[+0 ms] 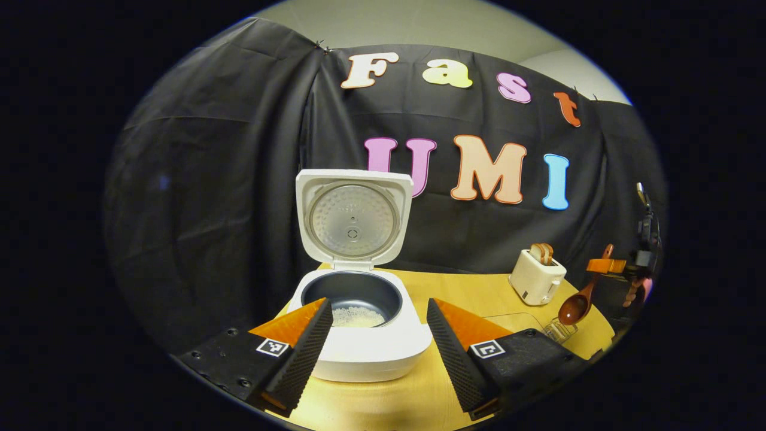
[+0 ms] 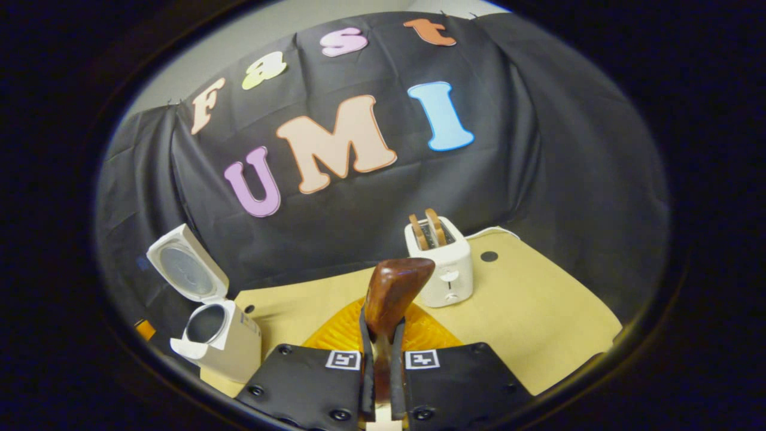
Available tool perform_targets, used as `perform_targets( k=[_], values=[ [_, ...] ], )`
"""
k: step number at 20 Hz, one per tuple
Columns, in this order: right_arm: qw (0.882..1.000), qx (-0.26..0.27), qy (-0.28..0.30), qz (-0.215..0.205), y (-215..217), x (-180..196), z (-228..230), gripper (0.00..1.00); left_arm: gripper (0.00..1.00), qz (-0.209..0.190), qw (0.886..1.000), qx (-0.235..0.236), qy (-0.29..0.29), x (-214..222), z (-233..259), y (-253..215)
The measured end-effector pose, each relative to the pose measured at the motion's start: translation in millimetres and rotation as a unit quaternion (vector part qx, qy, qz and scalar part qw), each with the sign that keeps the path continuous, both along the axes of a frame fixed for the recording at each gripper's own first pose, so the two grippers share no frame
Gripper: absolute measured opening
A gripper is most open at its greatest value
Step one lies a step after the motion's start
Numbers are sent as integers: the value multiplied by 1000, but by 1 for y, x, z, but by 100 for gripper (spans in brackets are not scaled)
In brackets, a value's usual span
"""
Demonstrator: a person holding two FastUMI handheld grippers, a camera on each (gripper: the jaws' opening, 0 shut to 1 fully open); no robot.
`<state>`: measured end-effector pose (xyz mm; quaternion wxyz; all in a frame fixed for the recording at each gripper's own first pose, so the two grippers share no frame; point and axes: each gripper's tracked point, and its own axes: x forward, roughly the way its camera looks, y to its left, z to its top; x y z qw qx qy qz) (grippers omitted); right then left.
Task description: Close the left gripper, press the button to open the rice cooker; take a wooden spoon from the chopstick holder with the right hand, scoop a spoonful of rice and pour it into the rice cooker, then put the wooden spoon back into the chopstick holder.
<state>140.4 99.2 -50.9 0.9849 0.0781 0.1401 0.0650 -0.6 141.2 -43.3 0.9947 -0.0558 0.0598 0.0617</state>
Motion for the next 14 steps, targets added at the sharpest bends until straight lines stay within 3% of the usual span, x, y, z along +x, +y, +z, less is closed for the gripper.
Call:
perform_targets(
  k=[6, 11, 14],
  values=[
    [998, -11, -10, 58, 77, 6, -28, 12, 94, -24, 1000, 0, -7, 1, 2, 11],
    [991, -75, 0, 111, 122, 4, -80, 11, 93, -37, 999, 14, -4, 0, -2, 18],
    [986, -115, 8, 122, 131, 4, -109, 13, 94, -42, 999, 16, -1, 1, -6, 20]
  ],
)
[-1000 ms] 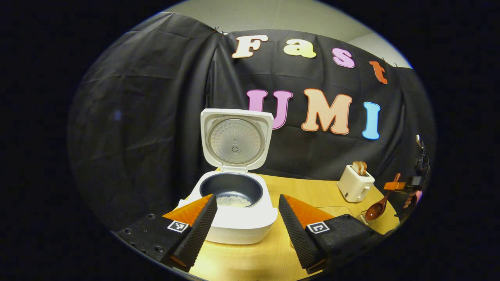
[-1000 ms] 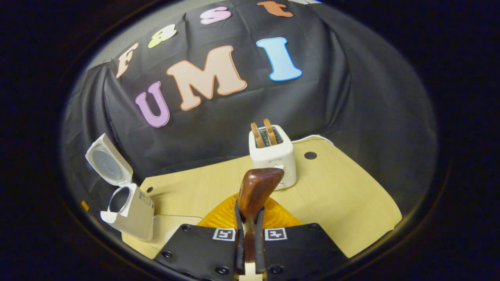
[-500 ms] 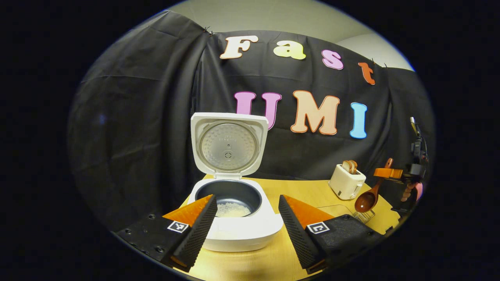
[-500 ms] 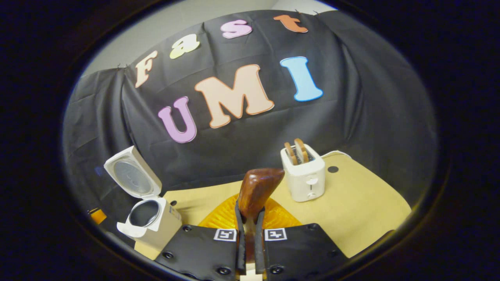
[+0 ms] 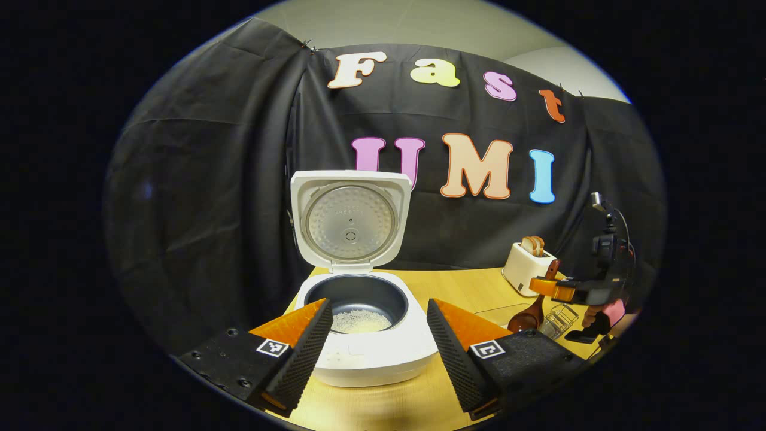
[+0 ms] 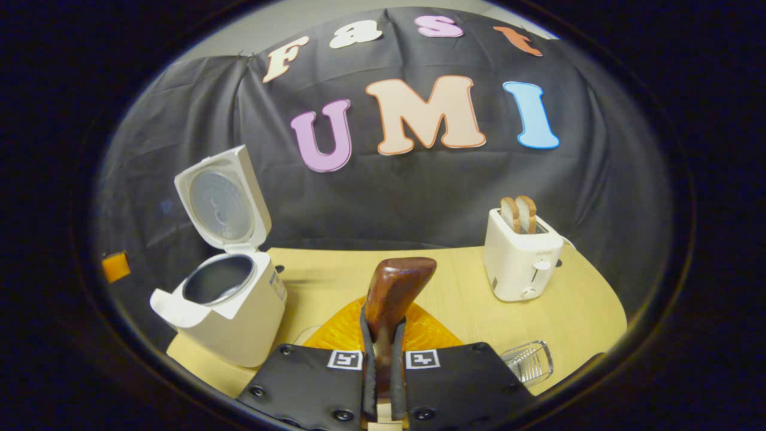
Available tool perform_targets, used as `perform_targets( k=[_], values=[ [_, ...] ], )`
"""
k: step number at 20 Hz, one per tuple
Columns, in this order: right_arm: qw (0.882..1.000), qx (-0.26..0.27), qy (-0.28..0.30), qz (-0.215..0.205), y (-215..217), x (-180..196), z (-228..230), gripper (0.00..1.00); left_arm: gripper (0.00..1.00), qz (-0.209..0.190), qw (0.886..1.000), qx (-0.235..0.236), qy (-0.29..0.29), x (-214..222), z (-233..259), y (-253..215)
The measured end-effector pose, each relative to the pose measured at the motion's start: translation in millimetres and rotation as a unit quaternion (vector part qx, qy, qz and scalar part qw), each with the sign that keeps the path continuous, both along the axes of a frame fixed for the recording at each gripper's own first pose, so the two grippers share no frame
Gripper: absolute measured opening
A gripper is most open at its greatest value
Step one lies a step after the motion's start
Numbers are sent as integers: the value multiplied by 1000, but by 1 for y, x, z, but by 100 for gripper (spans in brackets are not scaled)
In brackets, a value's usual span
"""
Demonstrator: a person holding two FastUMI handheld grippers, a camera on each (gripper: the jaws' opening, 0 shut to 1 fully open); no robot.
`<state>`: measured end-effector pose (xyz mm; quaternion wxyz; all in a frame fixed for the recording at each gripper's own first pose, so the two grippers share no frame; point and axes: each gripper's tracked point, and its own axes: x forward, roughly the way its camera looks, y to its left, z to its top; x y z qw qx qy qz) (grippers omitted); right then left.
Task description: Close the left gripper, press the button to open the rice cooker; take a wooden spoon from the chopstick holder with the right hand, scoop a spoonful of rice and pour it into the rice cooker, then put the wooden spoon back into the chopstick holder.
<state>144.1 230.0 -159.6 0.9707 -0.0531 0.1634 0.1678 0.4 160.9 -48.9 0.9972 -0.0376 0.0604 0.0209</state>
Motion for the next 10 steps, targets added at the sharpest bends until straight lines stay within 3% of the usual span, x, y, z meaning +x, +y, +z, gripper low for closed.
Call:
perform_targets(
  k=[5, 10],
  values=[
    [998, -66, 12, 2, -6, -1, -39, 11, 94, -6, 1000, -4, 3, 2, -4, 2],
    [999, -11, 47, -10, 8, -9, -50, 11, 94, -10, 1000, -2, 6, 4, -5, 0]
  ],
)
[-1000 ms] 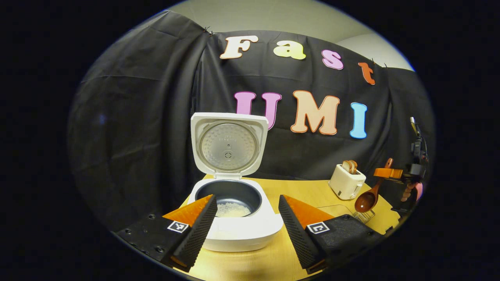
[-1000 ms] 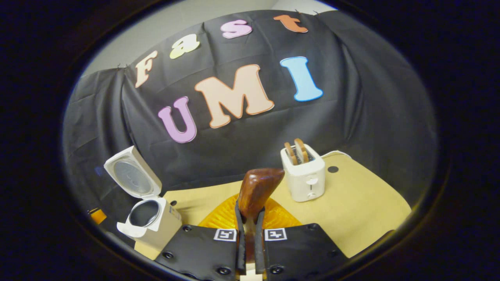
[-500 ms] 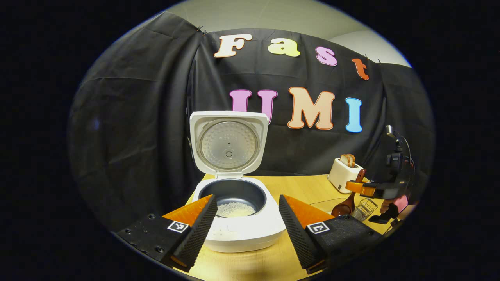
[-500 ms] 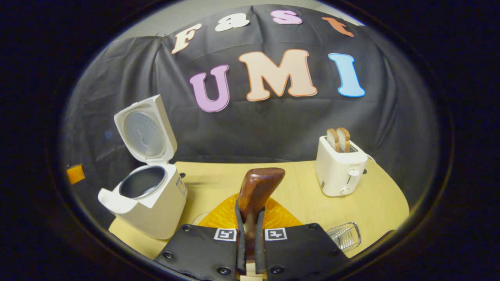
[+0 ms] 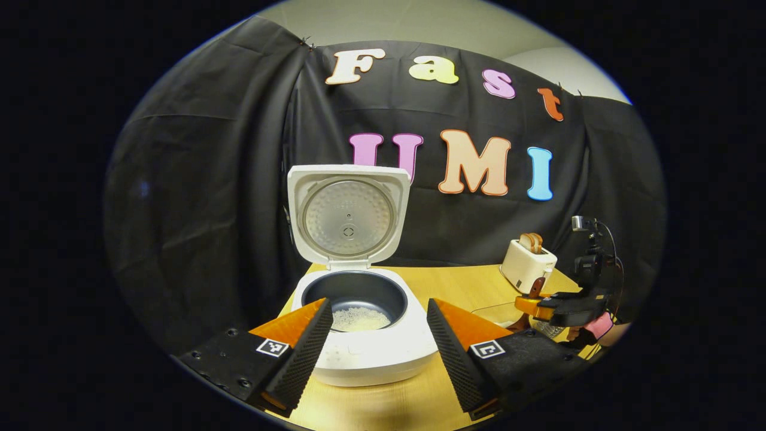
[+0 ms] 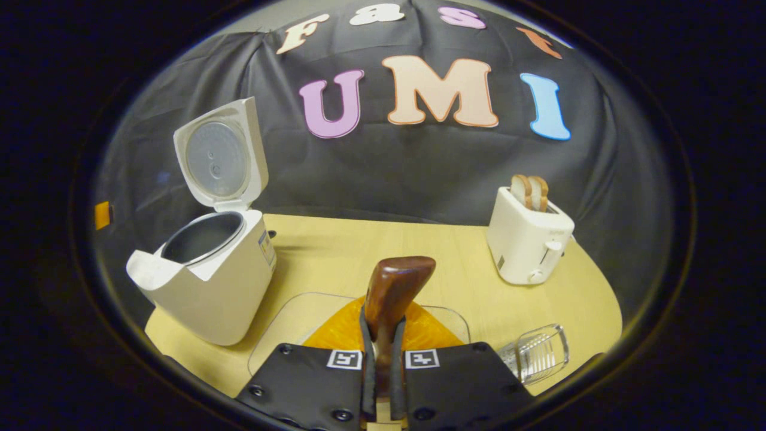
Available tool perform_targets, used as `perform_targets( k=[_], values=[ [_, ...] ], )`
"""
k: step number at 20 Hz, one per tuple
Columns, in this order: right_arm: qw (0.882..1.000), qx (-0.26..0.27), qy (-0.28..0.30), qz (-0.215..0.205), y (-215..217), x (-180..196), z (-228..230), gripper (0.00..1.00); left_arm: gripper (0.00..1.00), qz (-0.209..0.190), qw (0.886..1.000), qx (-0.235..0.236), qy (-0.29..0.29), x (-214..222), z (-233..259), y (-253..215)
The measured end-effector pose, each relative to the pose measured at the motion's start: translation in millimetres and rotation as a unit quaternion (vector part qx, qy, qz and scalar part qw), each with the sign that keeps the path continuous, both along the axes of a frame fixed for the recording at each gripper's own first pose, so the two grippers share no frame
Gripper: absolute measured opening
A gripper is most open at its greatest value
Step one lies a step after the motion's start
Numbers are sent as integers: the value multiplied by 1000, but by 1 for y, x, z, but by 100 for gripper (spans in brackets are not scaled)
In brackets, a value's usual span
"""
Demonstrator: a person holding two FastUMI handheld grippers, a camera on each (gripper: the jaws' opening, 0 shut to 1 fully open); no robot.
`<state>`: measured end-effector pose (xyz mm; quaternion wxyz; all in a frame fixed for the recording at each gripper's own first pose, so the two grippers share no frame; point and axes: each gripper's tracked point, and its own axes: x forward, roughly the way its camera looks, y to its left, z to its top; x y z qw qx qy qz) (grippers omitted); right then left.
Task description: Close the left gripper, press the button to open the rice cooker; take a wooden spoon from the chopstick holder with the right hand, scoop a spoonful of rice and pour it into the rice cooker, then put the wooden spoon back into the chopstick holder.
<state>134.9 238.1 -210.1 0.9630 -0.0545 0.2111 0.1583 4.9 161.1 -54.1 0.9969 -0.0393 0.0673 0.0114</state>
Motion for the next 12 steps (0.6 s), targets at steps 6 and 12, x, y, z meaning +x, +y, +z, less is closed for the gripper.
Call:
perform_targets(
  k=[6, 12],
  values=[
    [994, 89, 54, -33, 25, -13, -7, 12, 93, -3, 1000, -16, -1, 1, -2, 0],
    [981, 155, 95, -63, 33, -17, -9, 12, 94, -3, 1000, -31, 0, -3, -5, 3]
  ],
)
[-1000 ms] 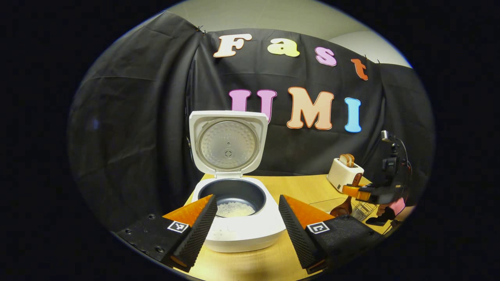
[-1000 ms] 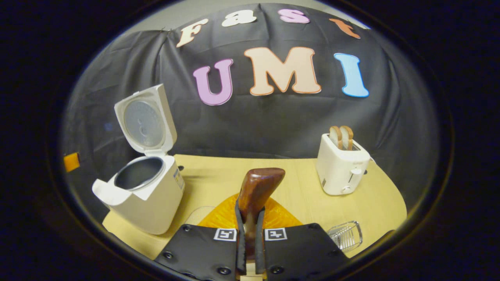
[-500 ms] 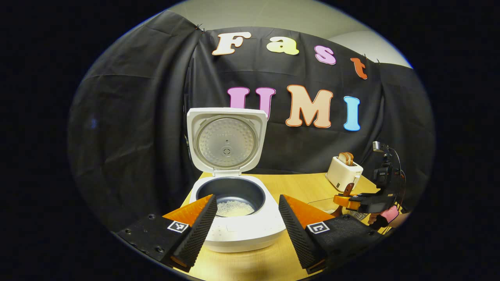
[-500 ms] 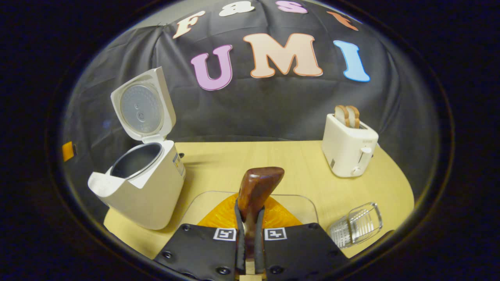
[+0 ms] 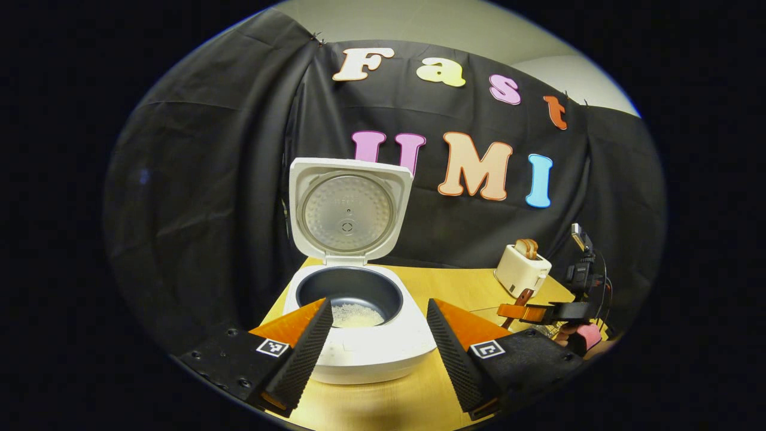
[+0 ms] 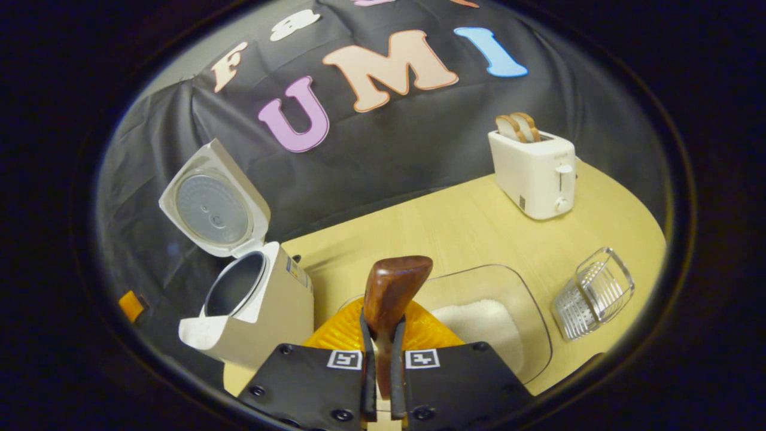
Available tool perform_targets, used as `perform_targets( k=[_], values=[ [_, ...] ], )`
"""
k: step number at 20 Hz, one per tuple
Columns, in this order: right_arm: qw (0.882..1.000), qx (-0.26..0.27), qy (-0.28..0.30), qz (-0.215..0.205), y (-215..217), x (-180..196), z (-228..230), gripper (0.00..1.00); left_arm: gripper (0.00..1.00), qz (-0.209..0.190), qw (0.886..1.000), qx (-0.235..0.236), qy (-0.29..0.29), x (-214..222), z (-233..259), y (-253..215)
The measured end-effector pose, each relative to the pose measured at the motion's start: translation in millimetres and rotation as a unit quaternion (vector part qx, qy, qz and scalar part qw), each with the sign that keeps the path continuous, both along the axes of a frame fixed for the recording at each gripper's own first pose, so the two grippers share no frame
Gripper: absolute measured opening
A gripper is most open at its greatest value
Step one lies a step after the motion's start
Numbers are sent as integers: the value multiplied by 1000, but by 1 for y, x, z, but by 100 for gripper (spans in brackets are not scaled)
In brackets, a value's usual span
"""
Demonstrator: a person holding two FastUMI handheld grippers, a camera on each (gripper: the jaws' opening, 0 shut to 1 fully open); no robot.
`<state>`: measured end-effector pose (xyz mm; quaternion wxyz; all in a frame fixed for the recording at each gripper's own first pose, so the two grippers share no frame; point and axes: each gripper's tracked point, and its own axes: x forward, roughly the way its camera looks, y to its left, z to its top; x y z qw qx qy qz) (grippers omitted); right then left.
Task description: Close the left gripper, press the button to open the rice cooker; take a wooden spoon from the chopstick holder with the right hand, scoop a spoonful of rice and pour it into the rice cooker, then put the wooden spoon back into the chopstick holder.
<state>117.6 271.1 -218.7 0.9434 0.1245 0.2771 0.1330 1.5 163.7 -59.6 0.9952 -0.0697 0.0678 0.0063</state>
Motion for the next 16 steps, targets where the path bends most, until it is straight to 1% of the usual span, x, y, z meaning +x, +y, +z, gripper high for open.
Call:
perform_targets(
  k=[5, 9, 14, 16],
  values=[
    [998, 50, 23, -32, -13, 2, 2, 11, 94, -1, 1000, -7, -6, -5, 2, 5],
    [998, 50, 5, -42, -25, 4, 15, 12, 94, -24, 999, -26, -9, -9, 6, -3],
    [997, 56, -6, -53, -36, 2, 30, 12, 93, -43, 999, 23, -15, -8, 17, -11],
    [996, 60, -13, -57, -40, 1, 38, 13, 93, -56, 998, 29, -21, -10, 24, -18]
  ],
)
